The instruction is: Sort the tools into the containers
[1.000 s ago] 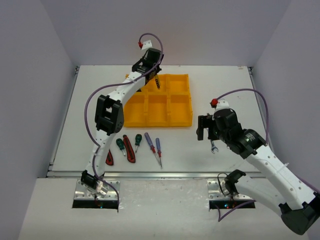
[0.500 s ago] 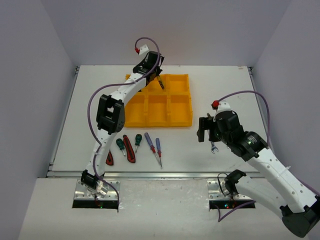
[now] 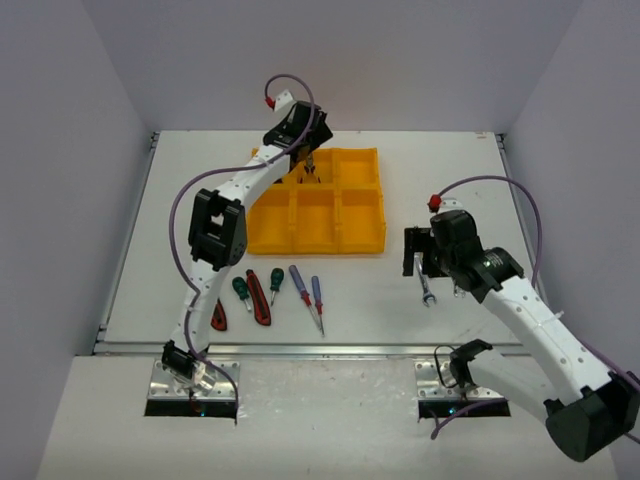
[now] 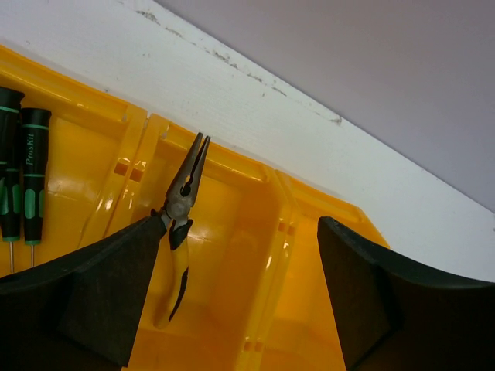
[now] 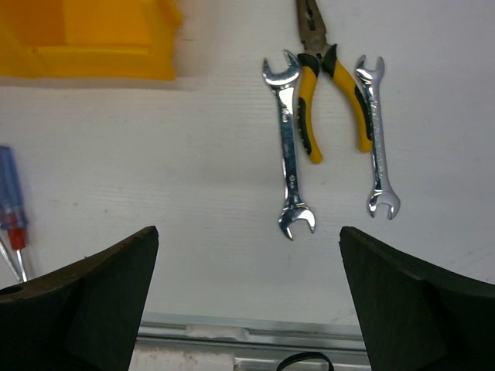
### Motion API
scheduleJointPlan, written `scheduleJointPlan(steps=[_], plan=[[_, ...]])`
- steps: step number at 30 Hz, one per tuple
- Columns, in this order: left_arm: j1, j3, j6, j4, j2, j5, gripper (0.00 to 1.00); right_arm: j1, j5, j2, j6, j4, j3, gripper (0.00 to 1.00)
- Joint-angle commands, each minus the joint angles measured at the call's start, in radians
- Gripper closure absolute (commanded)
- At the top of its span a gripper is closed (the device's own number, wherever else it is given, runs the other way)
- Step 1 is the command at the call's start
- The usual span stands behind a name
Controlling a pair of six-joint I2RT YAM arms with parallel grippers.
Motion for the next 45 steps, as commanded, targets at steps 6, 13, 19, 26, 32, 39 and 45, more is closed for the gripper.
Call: scheduleJointPlan(steps=[6,13,19,26,32,39,45], plan=[[0.0,-0.337,0.08,0.075,-0.647,0.065,0.01,-0.157,-0.014,0.23,-0.124,0.035,0.106,0.08],[-0.019,-1.012,0.065,0.231,-1.17,0.171,0.0,-0.181,0.003,0.426,-0.228,0.028,0.177,0.51],[-0.02,-1.156,0.108,0.155,-1.33,0.295,0.0,-0.253,-0.064,0.603,-0.277,0.085,0.222,0.62],[-0.02,-1.137,0.215,0.008,-1.454,0.232,0.0,-0.288,-0.127,0.751,-0.282,0.134,0.239,0.7],[-0.02,-1.145,0.272,-0.046,-1.491,0.153,0.0,-0.298,-0.172,0.839,-0.273,0.178,0.224,0.72],[-0.02,-1.226,0.269,-0.025,-1.472,0.192,0.0,-0.301,-0.149,0.887,-0.254,0.206,0.187,1.0],[-0.02,-1.261,0.257,0.03,-1.435,0.306,0.0,-0.3,-0.184,0.787,-0.241,0.215,0.171,1.0]])
